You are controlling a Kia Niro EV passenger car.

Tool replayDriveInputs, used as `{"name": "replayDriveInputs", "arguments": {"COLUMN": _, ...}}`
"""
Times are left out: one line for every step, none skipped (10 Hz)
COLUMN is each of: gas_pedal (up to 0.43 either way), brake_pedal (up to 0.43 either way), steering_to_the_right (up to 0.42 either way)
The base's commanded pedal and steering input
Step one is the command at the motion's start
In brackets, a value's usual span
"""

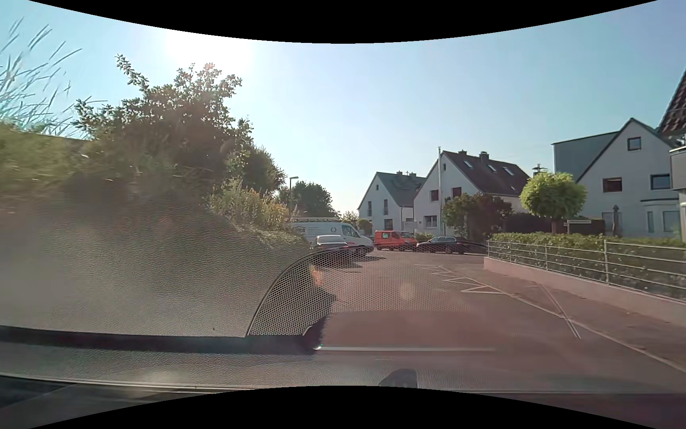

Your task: Follow the waypoints while adhering to traffic rules and regulations

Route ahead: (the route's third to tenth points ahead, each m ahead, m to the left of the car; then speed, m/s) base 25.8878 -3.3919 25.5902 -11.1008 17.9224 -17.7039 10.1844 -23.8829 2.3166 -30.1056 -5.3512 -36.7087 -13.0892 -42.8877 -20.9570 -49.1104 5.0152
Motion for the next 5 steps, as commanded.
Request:
{"name": "replayDriveInputs", "arguments": {"gas_pedal": 0.020, "brake_pedal": 0.000, "steering_to_the_right": 0.024}}
{"name": "replayDriveInputs", "arguments": {"gas_pedal": 0.020, "brake_pedal": 0.000, "steering_to_the_right": 0.024}}
{"name": "replayDriveInputs", "arguments": {"gas_pedal": 0.020, "brake_pedal": 0.000, "steering_to_the_right": 0.026}}
{"name": "replayDriveInputs", "arguments": {"gas_pedal": 0.020, "brake_pedal": 0.000, "steering_to_the_right": 0.028}}
{"name": "replayDriveInputs", "arguments": {"gas_pedal": 0.020, "brake_pedal": 0.000, "steering_to_the_right": 0.029}}
